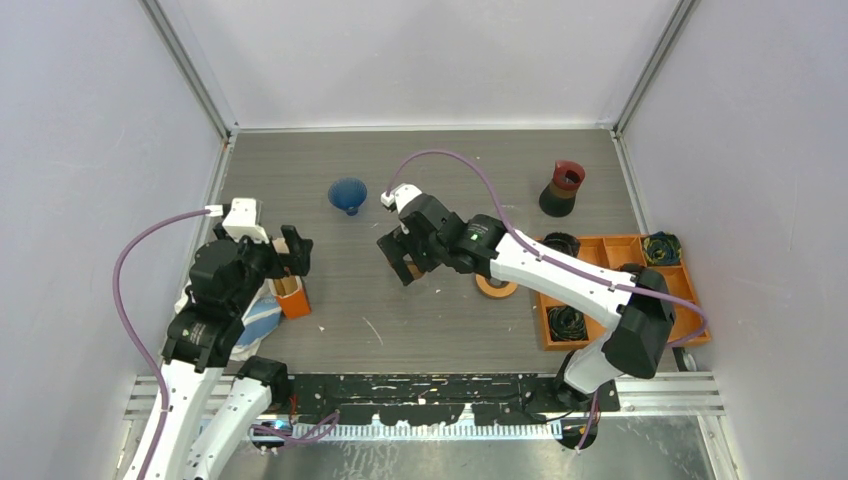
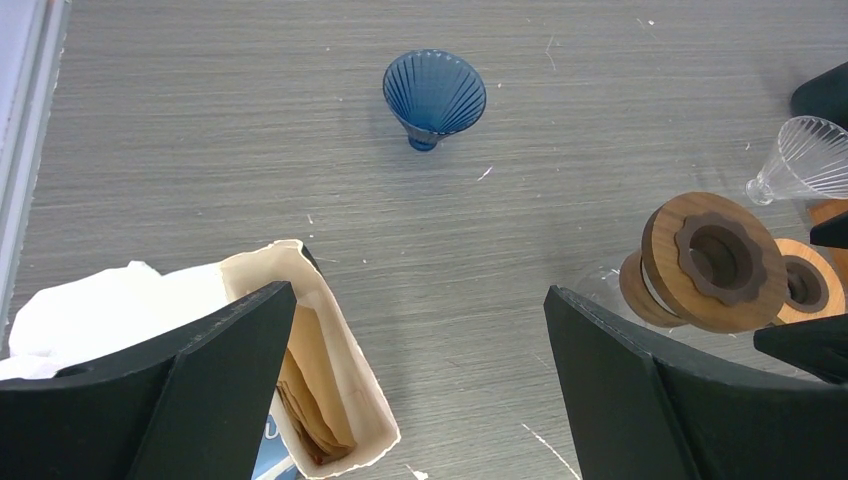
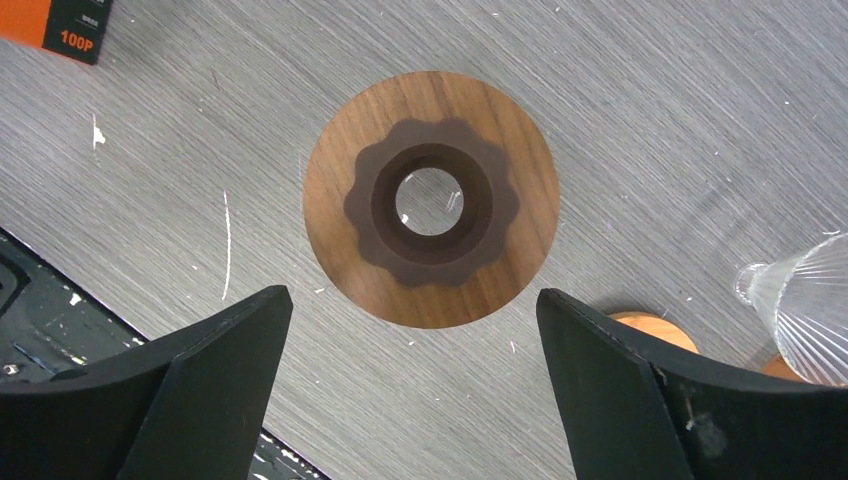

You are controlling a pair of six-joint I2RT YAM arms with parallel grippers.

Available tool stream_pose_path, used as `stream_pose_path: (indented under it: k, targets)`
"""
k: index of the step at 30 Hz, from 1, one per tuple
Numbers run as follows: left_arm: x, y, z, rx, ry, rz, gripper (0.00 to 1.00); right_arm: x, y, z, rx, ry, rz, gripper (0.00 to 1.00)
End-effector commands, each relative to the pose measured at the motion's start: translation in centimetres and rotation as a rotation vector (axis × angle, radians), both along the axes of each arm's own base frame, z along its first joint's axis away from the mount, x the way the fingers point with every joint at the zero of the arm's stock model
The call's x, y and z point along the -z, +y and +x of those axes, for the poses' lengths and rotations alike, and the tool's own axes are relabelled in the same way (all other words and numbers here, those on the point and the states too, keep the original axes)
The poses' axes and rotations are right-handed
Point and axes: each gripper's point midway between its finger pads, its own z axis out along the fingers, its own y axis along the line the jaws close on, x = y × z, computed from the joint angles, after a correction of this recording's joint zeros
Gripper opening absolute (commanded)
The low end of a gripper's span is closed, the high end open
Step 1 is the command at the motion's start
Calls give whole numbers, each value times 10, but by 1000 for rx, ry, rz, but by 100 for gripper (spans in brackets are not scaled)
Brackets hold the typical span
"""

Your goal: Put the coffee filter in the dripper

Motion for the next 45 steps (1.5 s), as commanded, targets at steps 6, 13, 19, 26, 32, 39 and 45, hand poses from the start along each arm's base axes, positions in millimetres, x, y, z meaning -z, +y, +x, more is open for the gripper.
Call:
stream_pose_path:
  k: [6, 13, 19, 26, 32, 39, 45]
  targets:
    - [-23, -4, 0, 23, -58, -15, 99, -12, 17, 18, -6, -96, 35, 100]
    - [-23, -6, 1, 30, -53, -18, 99, -3, 23, 21, 6, -117, -20, 100]
    - [-23, -5, 0, 30, -54, -17, 99, 2, 22, 26, 27, -143, -74, 100]
    - [-23, -6, 0, 34, -56, -19, 99, -5, 15, 33, 68, -178, -95, 100]
    - [-23, -7, 0, 37, -55, -18, 99, -12, 19, 29, 49, -169, -65, 100]
    - [-24, -7, 0, 37, -58, -19, 99, -36, 21, 20, 25, -161, 19, 100]
    - [-26, -6, -2, 36, -68, -24, 99, -49, -8, 30, 120, -182, 47, 100]
